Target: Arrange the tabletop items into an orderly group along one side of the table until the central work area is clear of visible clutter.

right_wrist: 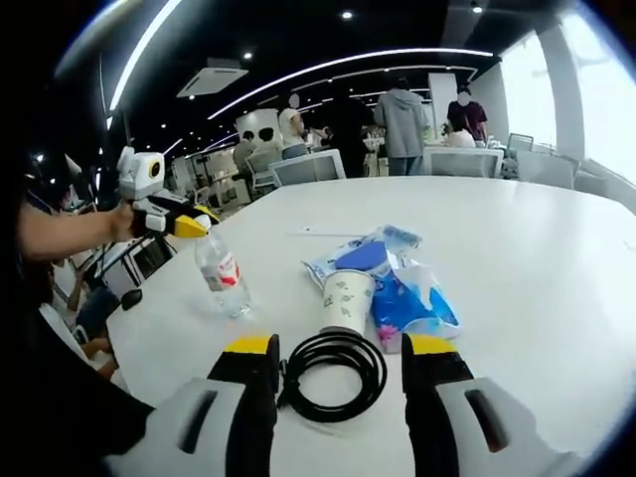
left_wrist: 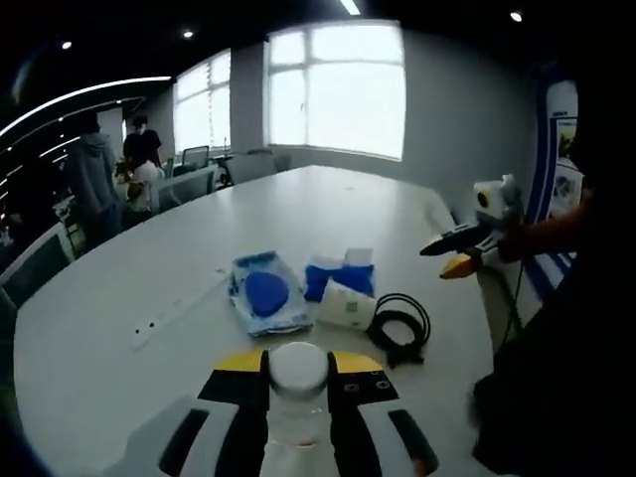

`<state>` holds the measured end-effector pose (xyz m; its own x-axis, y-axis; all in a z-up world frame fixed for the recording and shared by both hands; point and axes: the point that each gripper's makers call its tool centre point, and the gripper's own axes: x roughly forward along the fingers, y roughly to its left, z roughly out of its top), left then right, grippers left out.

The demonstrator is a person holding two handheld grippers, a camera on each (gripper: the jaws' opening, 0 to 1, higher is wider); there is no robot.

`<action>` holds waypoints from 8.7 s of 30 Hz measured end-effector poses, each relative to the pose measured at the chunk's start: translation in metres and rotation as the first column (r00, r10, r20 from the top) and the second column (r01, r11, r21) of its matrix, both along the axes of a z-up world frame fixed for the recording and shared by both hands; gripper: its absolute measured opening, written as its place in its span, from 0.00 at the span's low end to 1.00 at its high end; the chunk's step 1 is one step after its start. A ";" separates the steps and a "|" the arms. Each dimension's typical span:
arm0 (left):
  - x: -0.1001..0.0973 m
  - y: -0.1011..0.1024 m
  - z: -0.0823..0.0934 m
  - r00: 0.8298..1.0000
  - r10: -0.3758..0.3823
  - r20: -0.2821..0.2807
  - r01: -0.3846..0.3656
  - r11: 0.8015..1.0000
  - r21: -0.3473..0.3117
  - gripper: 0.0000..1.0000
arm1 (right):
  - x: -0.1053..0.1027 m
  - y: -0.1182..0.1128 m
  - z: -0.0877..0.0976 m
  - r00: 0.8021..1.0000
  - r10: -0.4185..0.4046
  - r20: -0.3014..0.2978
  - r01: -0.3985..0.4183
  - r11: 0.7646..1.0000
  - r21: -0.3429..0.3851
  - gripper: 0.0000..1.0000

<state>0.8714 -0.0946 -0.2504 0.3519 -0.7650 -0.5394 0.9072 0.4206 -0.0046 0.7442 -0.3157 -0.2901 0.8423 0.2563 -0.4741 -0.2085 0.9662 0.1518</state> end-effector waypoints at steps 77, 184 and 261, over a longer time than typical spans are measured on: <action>0.119 0.089 0.000 0.406 0.913 -0.036 -0.909 0.400 -0.117 0.22 | -0.007 0.007 -0.030 0.996 0.066 -0.068 -0.070 0.996 -0.061 0.48; -0.083 0.078 -0.004 0.887 0.448 -0.109 -0.459 0.882 -0.106 1.00 | 0.073 0.020 -0.010 0.769 0.560 -0.309 -0.638 0.701 -0.317 0.55; -0.109 0.077 -0.005 0.889 0.436 -0.140 -0.453 0.882 -0.128 0.98 | 0.132 0.058 -0.069 0.260 0.663 -0.702 -0.953 0.294 -0.075 0.12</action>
<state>0.7628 -0.0175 -0.2551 0.6230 -0.6168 -0.4811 0.6157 0.7660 -0.1848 0.8758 -0.2577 -0.3587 -0.0996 0.3072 -0.9464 -0.9509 0.2506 0.1814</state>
